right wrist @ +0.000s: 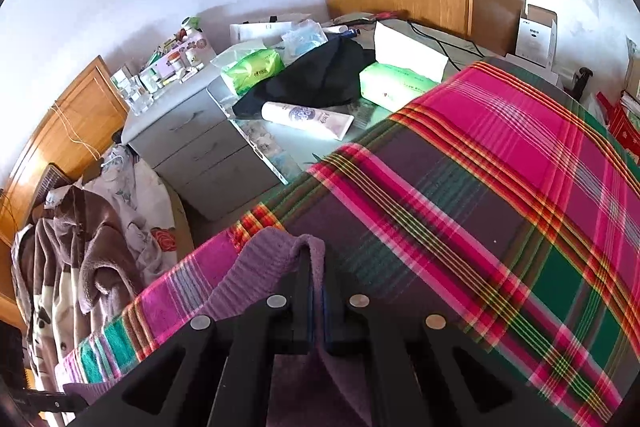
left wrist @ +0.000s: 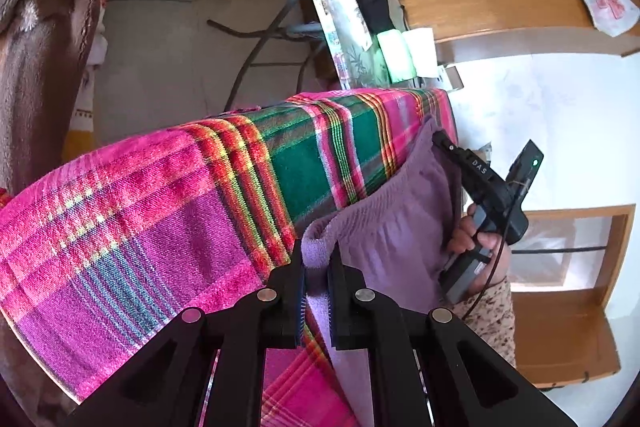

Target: Fold clothes

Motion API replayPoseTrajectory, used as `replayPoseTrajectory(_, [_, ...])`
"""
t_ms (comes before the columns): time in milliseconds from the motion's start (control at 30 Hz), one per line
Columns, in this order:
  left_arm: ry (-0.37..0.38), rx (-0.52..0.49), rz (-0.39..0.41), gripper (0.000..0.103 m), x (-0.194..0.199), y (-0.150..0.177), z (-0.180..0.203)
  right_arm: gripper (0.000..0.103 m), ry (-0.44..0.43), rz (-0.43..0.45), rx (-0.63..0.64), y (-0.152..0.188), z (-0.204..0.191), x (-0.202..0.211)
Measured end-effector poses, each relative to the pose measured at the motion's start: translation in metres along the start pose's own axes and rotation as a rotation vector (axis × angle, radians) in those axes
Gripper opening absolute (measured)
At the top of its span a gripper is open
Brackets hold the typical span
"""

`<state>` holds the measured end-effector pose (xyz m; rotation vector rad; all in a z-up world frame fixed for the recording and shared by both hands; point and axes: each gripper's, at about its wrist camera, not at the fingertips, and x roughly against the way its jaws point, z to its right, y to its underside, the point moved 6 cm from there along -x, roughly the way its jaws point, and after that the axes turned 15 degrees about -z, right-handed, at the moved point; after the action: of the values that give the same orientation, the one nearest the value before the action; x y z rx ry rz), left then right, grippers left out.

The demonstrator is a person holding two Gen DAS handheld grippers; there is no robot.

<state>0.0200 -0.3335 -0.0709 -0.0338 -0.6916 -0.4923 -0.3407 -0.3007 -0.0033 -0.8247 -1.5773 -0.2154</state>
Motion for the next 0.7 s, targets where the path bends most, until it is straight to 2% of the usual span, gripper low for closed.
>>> replayPoseTrajectory(100, [0.010,0.005,-0.001,0.008,0.004,0.002,-0.001,0.003,-0.021,0.009,-0.013,-0.002,-0.002,-0.001])
replayPoseTrajectory(367, [0.011,0.017,-0.007,0.009,0.012,0.008,-0.006,0.003,0.006,0.004,0.011,-0.007,-0.012,-0.008])
replayPoseTrajectory(533, [0.011,0.030,-0.014,0.009,0.012,0.012,-0.010,0.004,0.079,-0.002,0.061,-0.007,-0.018,-0.010])
replayPoseTrajectory(600, [0.004,0.019,-0.015,0.010,0.014,0.014,-0.009,0.011,0.134,-0.003,0.083,-0.007,-0.020,-0.010])
replayPoseTrajectory(700, [-0.004,0.003,-0.008,0.012,0.017,0.018,-0.008,0.016,0.252,0.000,0.145,-0.003,-0.026,-0.006])
